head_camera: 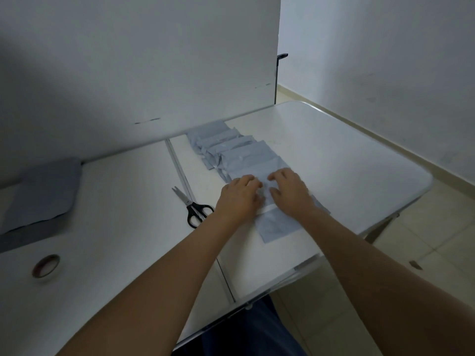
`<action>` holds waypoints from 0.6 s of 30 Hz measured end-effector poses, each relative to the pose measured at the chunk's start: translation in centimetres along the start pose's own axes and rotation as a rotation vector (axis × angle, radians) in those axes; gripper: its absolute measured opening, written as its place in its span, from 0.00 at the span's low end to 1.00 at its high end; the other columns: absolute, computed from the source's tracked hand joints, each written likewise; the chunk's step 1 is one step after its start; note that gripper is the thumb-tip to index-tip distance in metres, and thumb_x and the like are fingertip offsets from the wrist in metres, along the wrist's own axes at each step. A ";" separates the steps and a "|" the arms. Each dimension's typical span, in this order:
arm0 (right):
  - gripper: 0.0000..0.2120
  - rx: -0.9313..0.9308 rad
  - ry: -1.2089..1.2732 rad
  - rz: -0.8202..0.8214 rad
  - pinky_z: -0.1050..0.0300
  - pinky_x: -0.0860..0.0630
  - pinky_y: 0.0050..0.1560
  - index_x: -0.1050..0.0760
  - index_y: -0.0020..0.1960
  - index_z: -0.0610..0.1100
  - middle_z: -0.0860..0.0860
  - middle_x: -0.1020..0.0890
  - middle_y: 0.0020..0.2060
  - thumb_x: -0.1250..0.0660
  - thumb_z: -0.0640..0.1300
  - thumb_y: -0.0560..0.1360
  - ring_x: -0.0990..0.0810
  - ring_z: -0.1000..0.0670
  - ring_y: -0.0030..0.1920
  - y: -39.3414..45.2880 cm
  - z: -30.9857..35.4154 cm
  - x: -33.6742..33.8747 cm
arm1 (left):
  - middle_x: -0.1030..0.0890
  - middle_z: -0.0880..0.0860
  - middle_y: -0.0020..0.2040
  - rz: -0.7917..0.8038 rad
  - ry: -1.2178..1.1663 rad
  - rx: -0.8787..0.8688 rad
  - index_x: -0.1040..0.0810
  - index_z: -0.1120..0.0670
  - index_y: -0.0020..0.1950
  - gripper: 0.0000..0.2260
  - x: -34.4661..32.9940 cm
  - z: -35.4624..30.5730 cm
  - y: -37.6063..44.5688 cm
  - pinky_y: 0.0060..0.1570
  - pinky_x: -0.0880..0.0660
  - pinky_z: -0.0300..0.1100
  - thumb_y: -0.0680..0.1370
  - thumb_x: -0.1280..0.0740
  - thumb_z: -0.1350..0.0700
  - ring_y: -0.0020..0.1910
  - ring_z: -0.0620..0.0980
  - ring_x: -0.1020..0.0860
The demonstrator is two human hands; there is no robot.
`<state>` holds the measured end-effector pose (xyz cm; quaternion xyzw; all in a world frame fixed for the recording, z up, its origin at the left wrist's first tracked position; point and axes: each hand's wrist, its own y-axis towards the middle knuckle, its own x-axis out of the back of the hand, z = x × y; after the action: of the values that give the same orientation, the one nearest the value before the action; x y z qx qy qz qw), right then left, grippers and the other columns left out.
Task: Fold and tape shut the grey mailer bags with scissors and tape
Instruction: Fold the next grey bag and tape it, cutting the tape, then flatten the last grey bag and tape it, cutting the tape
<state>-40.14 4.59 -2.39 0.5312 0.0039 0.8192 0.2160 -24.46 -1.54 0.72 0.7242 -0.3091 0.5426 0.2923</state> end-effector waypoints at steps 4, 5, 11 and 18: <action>0.29 -0.001 -0.120 0.082 0.43 0.40 0.71 0.35 0.74 0.50 0.46 0.35 0.74 0.50 0.62 0.77 0.38 0.40 0.73 -1.0 -0.1 -2.6 | 0.59 0.44 0.79 0.225 0.066 0.100 0.53 0.39 0.78 0.27 -2.7 1.3 0.0 0.71 0.56 0.65 0.80 0.52 0.36 0.77 0.57 0.57; 0.33 -0.006 -0.164 0.096 0.43 0.43 0.73 0.38 0.75 0.52 0.47 0.39 0.76 0.57 0.65 0.75 0.41 0.40 0.75 -1.1 -0.3 -2.8 | 0.62 0.43 0.78 0.215 0.078 0.089 0.55 0.39 0.78 0.27 -3.1 1.6 0.0 0.71 0.57 0.64 0.80 0.53 0.36 0.77 0.57 0.59; 0.36 -0.013 -0.234 0.104 0.43 0.48 0.75 0.43 0.77 0.54 0.50 0.44 0.78 0.65 0.64 0.73 0.46 0.41 0.77 0.7 -0.5 -3.5 | 0.66 0.39 0.77 0.214 0.040 0.118 0.59 0.36 0.77 0.27 -3.9 2.9 1.7 0.71 0.58 0.65 0.80 0.55 0.34 0.77 0.58 0.62; 0.37 -0.013 -0.269 0.105 0.45 0.53 0.76 0.49 0.78 0.55 0.51 0.49 0.79 0.70 0.63 0.72 0.51 0.42 0.78 3.1 -0.4 -4.4 | 0.65 0.39 0.77 0.187 0.039 0.122 0.59 0.36 0.77 0.27 -4.0 4.3 3.7 0.72 0.58 0.64 0.80 0.54 0.35 0.77 0.57 0.61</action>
<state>-40.07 0.33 -5.65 0.6344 -0.0584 0.7507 0.1749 -25.55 -6.69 -3.84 0.6979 -0.3362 0.5993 0.2018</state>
